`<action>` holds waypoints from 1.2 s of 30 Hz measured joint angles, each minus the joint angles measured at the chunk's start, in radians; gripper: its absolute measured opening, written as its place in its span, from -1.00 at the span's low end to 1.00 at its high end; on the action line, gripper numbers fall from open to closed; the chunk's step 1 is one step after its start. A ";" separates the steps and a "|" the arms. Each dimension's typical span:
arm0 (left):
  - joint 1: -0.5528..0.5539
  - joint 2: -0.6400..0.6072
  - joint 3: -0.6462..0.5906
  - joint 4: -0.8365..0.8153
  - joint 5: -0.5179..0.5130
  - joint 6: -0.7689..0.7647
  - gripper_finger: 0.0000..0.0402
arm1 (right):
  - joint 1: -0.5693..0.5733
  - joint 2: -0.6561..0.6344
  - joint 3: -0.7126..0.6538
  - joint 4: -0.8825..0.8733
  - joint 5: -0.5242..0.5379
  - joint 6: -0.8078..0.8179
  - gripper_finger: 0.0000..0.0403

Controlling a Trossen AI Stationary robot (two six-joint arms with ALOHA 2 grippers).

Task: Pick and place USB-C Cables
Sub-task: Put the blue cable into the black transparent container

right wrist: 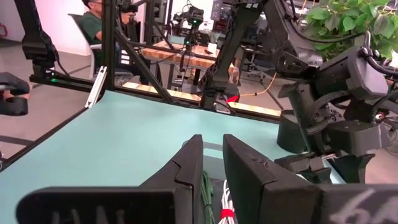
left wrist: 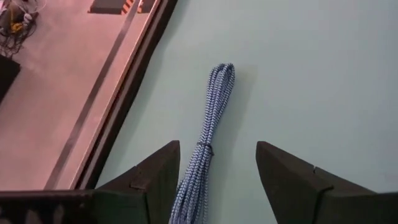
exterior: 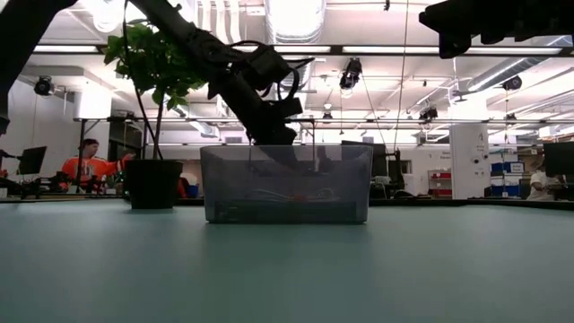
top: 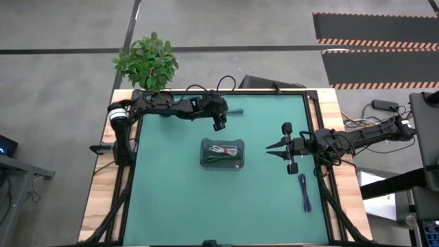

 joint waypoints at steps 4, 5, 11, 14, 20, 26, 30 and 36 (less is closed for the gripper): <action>0.002 0.022 0.000 0.000 0.004 0.001 -0.02 | 0.000 0.001 0.000 -0.002 0.000 0.001 -0.73; 0.002 0.025 0.000 0.009 0.004 0.001 -0.02 | 0.000 0.001 0.000 -0.005 0.000 0.001 -0.73; 0.012 0.028 0.000 0.060 0.004 0.004 -0.02 | 0.000 0.001 0.000 -0.008 0.000 0.000 -0.73; 0.018 0.029 0.000 0.070 0.008 0.004 -0.02 | 0.000 0.001 0.000 -0.008 0.001 0.000 -0.73; 0.026 0.029 0.000 0.069 0.010 0.003 -0.02 | 0.000 0.001 0.000 -0.007 0.001 -0.001 -0.73; 0.026 0.046 0.000 0.071 0.011 -0.001 -0.02 | 0.000 0.001 0.000 -0.007 0.002 -0.007 -0.73; 0.026 0.055 -0.001 0.070 0.012 -0.001 -0.02 | 0.000 0.001 0.000 -0.008 0.010 -0.008 -0.73; 0.029 0.059 -0.001 0.080 0.012 -0.001 -0.02 | 0.000 0.001 0.000 -0.008 0.026 -0.009 -0.73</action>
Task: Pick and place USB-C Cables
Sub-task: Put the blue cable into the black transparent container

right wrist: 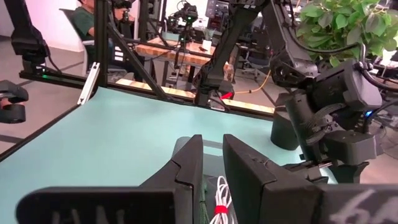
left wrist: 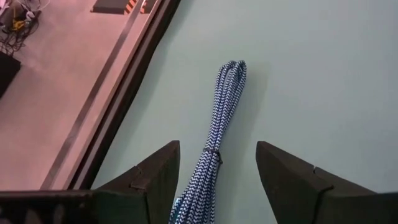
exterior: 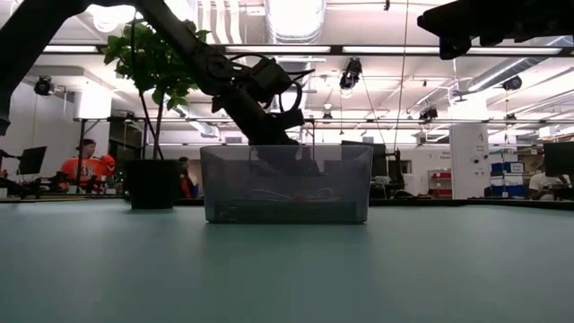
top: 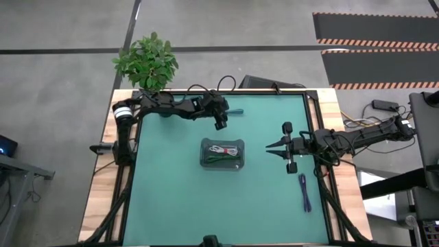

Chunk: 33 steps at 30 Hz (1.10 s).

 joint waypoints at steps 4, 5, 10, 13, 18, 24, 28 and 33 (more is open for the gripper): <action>0.005 0.000 0.000 0.000 0.001 -0.001 -0.02 | 0.000 0.000 0.000 0.000 0.000 -0.003 -0.73; 0.005 0.000 0.000 -0.002 0.001 -0.001 -0.02 | 0.000 0.000 0.000 0.000 0.000 -0.003 -0.73; 0.005 0.000 -0.008 -0.003 0.001 -0.003 -0.02 | 0.000 0.000 0.000 0.000 0.001 -0.010 -0.73; 0.006 0.000 -0.014 -0.002 0.001 -0.004 -0.02 | 0.000 0.000 0.000 0.000 0.001 -0.013 -0.73; 0.008 0.000 -0.037 0.034 0.001 -0.005 -0.02 | 0.000 0.000 0.000 0.000 0.001 -0.013 -0.73; 0.008 0.000 -0.069 0.059 0.009 -0.025 -0.02 | 0.000 0.000 0.000 0.000 0.001 -0.012 -0.73; 0.009 0.000 -0.076 0.057 0.040 -0.030 -0.02 | 0.000 0.000 0.000 0.000 0.001 -0.012 -0.73; 0.009 0.000 -0.076 0.071 0.042 -0.031 -0.02 | 0.000 0.000 0.000 0.000 0.001 -0.015 -0.73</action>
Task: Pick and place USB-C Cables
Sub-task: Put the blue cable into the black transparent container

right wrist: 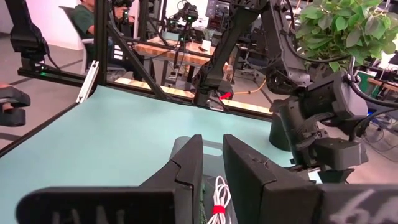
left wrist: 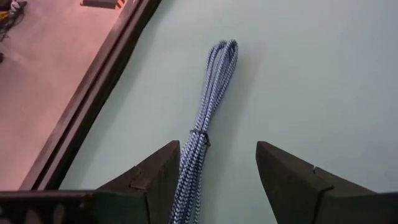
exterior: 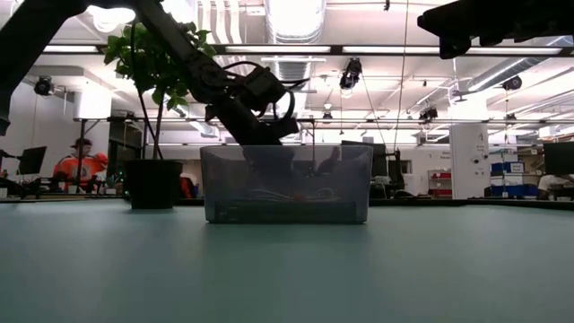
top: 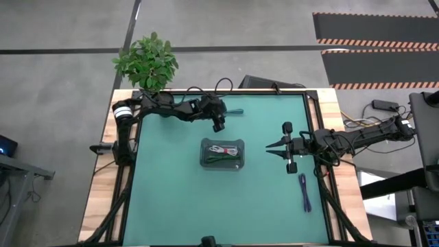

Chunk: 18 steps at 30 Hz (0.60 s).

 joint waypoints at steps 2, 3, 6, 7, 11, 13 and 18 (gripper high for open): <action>0.000 0.000 0.000 0.010 0.004 0.000 -0.02 | 0.000 0.000 0.000 0.000 0.000 0.001 -0.73; 0.000 0.000 0.000 0.012 0.005 0.000 -0.02 | 0.000 0.000 0.000 0.000 0.000 0.001 -0.73; 0.000 0.000 0.000 0.020 0.005 0.001 -0.02 | 0.000 0.000 0.000 0.000 0.000 0.001 -0.73; 0.001 0.000 0.000 0.032 0.007 0.002 -0.02 | 0.000 0.000 0.000 0.000 0.000 0.001 -0.73; 0.001 0.008 0.001 0.065 0.008 0.001 -0.02 | 0.000 0.000 0.000 0.000 0.000 -0.001 -0.73; 0.002 0.017 0.001 0.066 0.009 0.001 -0.02 | 0.000 0.000 0.000 0.000 0.000 -0.002 -0.73; 0.005 0.051 0.003 0.088 0.010 0.003 -0.02 | 0.000 0.000 0.000 -0.001 0.000 -0.002 -0.73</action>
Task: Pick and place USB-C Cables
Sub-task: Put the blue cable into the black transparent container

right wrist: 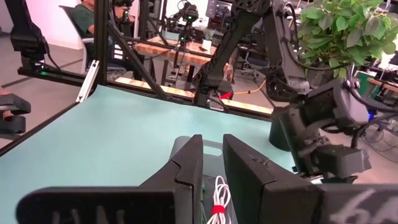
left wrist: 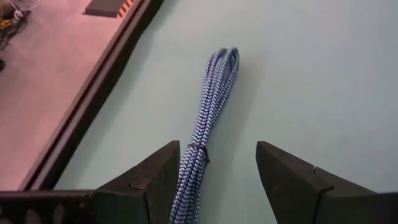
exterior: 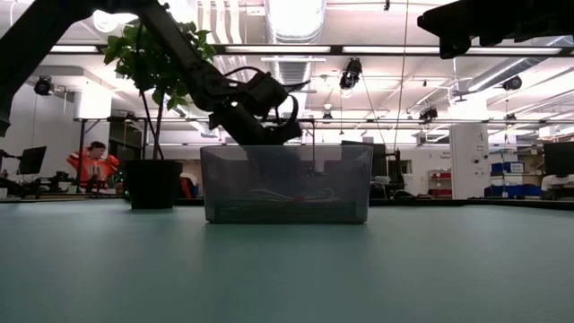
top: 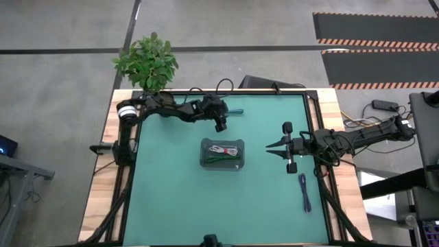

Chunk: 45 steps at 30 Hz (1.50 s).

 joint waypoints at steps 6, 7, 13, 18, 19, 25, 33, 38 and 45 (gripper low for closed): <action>0.003 0.017 0.012 0.007 -0.009 0.000 -0.02 | 0.000 -0.001 0.000 -0.006 0.044 -0.002 -0.73; 0.005 0.017 0.012 0.006 -0.018 0.000 -0.02 | 0.000 -0.001 0.000 -0.006 0.051 -0.007 -0.73; 0.019 0.018 0.010 0.005 -0.026 0.000 -0.02 | 0.000 -0.002 0.000 -0.006 0.053 -0.026 -0.73; 0.020 0.020 -0.001 0.007 -0.021 0.000 -0.02 | 0.000 -0.002 0.000 -0.005 0.053 -0.032 -0.73; 0.022 0.020 -0.002 0.006 -0.021 0.000 -0.02 | 0.000 -0.002 0.000 -0.005 0.053 -0.033 -0.73; 0.024 0.020 -0.003 0.011 -0.019 0.000 -0.02 | 0.000 -0.002 0.000 -0.005 0.053 -0.035 -0.73; 0.024 0.030 -0.003 0.033 -0.001 -0.023 -0.02 | 0.000 -0.002 0.000 0.004 0.053 -0.044 -0.73; 0.024 0.075 0.006 0.030 -0.003 -0.045 -0.02 | 0.000 -0.003 0.000 0.011 0.053 -0.045 -0.73; 0.022 0.079 0.016 0.024 -0.051 -0.027 -0.02 | 0.000 -0.003 0.000 0.011 0.053 -0.046 -0.73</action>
